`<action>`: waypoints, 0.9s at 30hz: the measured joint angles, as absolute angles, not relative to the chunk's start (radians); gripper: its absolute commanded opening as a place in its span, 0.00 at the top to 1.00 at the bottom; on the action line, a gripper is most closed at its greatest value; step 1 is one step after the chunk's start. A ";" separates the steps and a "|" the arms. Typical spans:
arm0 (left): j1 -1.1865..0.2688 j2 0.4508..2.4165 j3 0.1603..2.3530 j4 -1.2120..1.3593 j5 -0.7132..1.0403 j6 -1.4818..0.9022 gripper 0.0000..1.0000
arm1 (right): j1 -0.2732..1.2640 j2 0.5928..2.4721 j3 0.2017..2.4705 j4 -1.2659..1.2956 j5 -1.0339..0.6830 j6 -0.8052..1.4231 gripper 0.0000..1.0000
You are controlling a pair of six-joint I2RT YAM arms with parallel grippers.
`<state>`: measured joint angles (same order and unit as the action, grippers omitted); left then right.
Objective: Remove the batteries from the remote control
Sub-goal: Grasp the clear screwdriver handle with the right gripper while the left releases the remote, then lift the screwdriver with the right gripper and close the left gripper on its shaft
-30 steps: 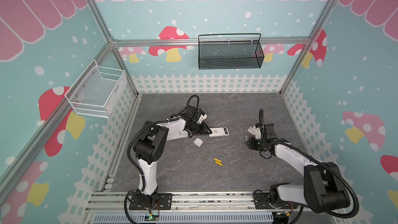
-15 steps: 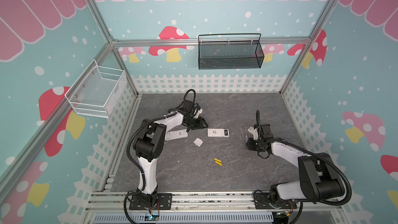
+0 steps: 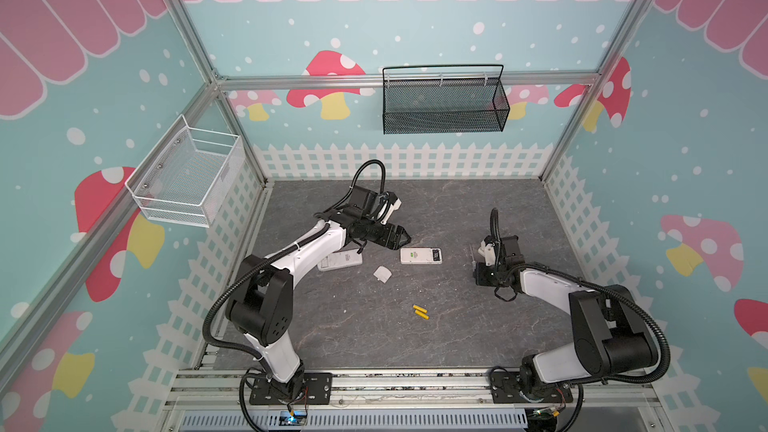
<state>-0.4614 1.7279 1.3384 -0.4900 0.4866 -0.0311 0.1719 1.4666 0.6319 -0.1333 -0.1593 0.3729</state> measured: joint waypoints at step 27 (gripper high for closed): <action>-0.491 1.847 2.101 -1.151 0.756 0.773 0.20 | 0.172 1.031 0.523 0.258 -0.736 -0.109 0.95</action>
<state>-0.4908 1.8465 2.1006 -1.1515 0.7555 0.7727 0.1719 1.0313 0.5228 0.2584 -0.7361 -0.1085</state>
